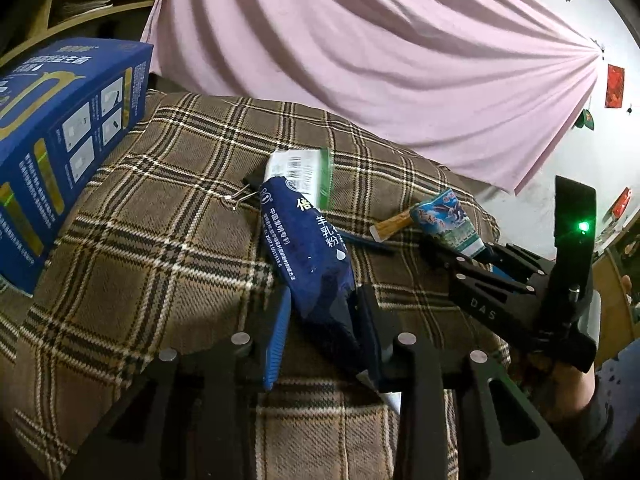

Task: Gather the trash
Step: 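Grasp the blue bag with the left tool while the right tool grasps the eagle-print snack bag, then carry both bags over the blue bucket and open both tools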

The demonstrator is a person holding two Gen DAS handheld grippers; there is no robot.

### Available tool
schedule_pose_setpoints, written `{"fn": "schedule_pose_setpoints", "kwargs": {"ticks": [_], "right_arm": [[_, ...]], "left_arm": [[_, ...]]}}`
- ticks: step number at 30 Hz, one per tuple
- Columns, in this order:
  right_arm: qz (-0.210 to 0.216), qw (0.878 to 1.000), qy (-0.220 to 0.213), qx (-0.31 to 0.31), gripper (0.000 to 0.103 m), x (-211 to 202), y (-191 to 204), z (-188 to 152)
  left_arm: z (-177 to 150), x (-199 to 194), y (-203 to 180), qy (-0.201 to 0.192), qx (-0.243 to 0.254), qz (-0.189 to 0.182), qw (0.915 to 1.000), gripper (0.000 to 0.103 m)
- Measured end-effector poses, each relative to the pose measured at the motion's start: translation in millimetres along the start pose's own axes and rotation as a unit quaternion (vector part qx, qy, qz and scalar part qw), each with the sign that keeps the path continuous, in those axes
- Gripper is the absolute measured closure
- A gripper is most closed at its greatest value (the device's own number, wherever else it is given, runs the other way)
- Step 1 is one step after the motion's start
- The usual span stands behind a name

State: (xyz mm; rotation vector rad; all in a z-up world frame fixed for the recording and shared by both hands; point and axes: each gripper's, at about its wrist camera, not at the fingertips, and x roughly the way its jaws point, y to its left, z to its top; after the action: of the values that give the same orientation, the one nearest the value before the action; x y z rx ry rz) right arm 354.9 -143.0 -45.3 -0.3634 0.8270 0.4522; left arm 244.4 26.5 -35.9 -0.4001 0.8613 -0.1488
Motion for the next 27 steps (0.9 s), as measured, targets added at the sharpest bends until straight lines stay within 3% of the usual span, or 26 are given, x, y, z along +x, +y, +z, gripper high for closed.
{"fn": "schedule_pose_setpoints", "kwargs": {"ticks": [8, 10, 13, 18, 25, 27], "right_arm": [[0.012, 0.999, -0.031, 0.026, 0.069, -38.6, -3.4, -19.4], [0.009, 0.999, -0.045, 0.028, 0.069, -51.1, -4.1, -25.7], [0.001, 0.997, -0.073, 0.029, 0.069, -68.8, -1.3, -34.4], [0.014, 0.992, -0.112, 0.05, 0.069, -90.4, -2.9, -40.7], [0.026, 0.992, -0.114, 0.055, 0.069, -99.3, -9.6, -53.0], [0.031, 0.991, -0.112, 0.058, 0.069, -102.7, -14.0, -59.7]], "left_arm": [[-15.5, -13.7, -5.5, -0.008, 0.002, -0.002, 1.0, 0.078], [-18.9, -16.2, -5.9, -0.01, 0.006, -0.007, 0.9999, 0.091], [-21.8, -20.4, -11.8, -0.014, 0.015, 0.001, 0.9998, 0.091], [-24.1, -14.0, -27.6, 0.008, 0.05, 0.047, 0.9976, 0.091], [-26.8, -9.0, -38.3, 0.024, 0.051, 0.096, 0.9938, 0.088], [-30.1, -5.3, -41.3, 0.029, 0.054, 0.107, 0.9924, 0.08]]}}
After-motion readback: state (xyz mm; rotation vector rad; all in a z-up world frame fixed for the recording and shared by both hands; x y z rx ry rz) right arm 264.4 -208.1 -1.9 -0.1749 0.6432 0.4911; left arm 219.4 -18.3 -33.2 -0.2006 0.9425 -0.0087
